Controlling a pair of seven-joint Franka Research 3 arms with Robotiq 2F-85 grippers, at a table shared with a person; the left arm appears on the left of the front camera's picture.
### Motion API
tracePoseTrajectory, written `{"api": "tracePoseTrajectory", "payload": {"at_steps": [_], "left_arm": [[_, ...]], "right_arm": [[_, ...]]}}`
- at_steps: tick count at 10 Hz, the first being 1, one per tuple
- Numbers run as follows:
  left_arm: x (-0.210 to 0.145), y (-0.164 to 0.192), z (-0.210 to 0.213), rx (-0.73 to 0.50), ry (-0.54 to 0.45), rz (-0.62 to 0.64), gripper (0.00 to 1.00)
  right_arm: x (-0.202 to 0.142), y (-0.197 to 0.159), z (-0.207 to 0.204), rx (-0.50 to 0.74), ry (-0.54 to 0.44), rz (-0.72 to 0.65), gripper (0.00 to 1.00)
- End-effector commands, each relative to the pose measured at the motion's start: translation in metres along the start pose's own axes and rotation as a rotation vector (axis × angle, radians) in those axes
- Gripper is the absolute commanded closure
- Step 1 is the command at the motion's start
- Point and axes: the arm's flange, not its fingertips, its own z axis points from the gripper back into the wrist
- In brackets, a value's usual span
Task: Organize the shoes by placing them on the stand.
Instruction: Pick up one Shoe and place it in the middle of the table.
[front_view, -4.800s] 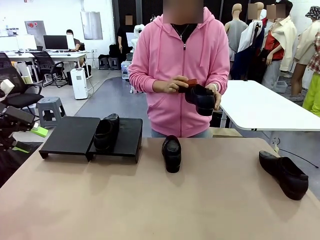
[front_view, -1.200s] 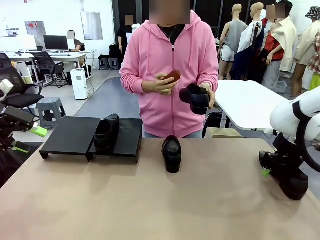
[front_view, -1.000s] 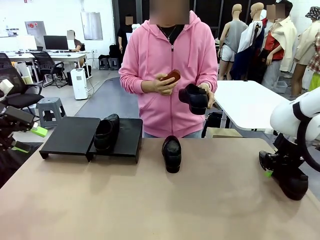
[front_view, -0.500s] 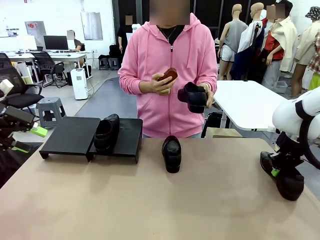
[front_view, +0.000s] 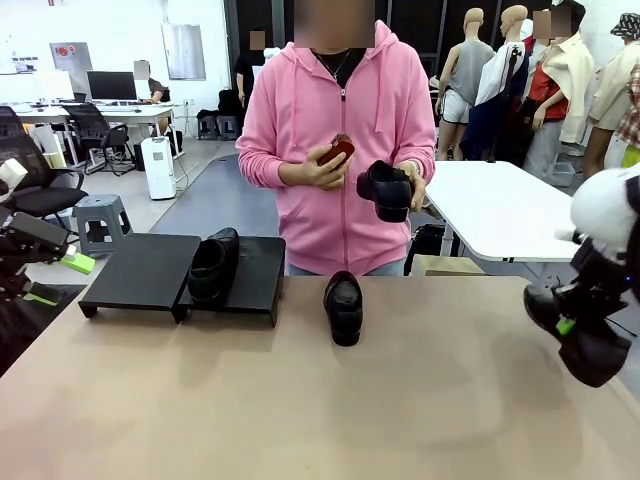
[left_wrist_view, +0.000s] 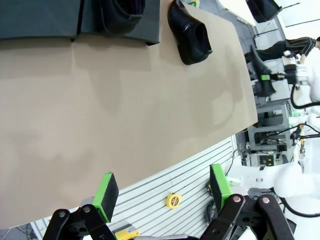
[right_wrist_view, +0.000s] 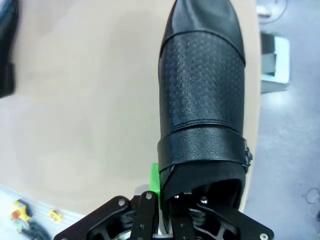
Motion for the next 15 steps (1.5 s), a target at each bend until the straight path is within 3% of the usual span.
{"api": "tracePoseTrajectory", "payload": {"at_steps": [1, 2, 4, 5, 6, 9, 10, 12, 13, 15], "left_arm": [[0.000, 0.002, 0.001, -0.003, 0.004, -0.015, 0.05], [0.000, 0.002, 0.001, -0.003, 0.004, -0.015, 0.05], [0.000, 0.002, 0.001, -0.003, 0.004, -0.015, 0.05], [0.000, 0.002, 0.001, -0.003, 0.004, -0.015, 0.05], [0.000, 0.002, 0.001, -0.003, 0.004, -0.015, 0.05], [0.000, 0.002, 0.001, -0.003, 0.004, -0.015, 0.05], [0.000, 0.002, 0.001, -0.003, 0.004, -0.015, 0.05], [0.000, 0.002, 0.001, -0.003, 0.004, -0.015, 0.05], [0.000, 0.002, 0.001, -0.003, 0.004, -0.015, 0.05], [0.000, 0.002, 0.001, -0.003, 0.004, -0.015, 0.05]], "right_arm": [[-0.072, 0.049, 0.107, 0.019, -0.057, -0.092, 1.00], [-0.099, 0.068, 0.134, 0.044, -0.060, -0.096, 1.00], [-0.131, 0.096, 0.148, 0.082, -0.029, -0.107, 1.00], [-0.132, 0.098, 0.143, 0.017, -0.084, -0.201, 1.00], [-0.131, 0.085, 0.158, 0.061, -0.030, -0.076, 1.00], [-0.143, 0.095, 0.158, 0.047, -0.029, -0.109, 1.00], [-0.132, 0.138, 0.147, -0.016, -0.003, -0.079, 1.00], [-0.109, 0.223, 0.147, -0.008, -0.054, 0.062, 1.00], [-0.101, 0.230, 0.140, -0.011, -0.025, 0.066, 1.00], [-0.108, 0.172, 0.144, -0.011, -0.010, -0.108, 1.00]]}}
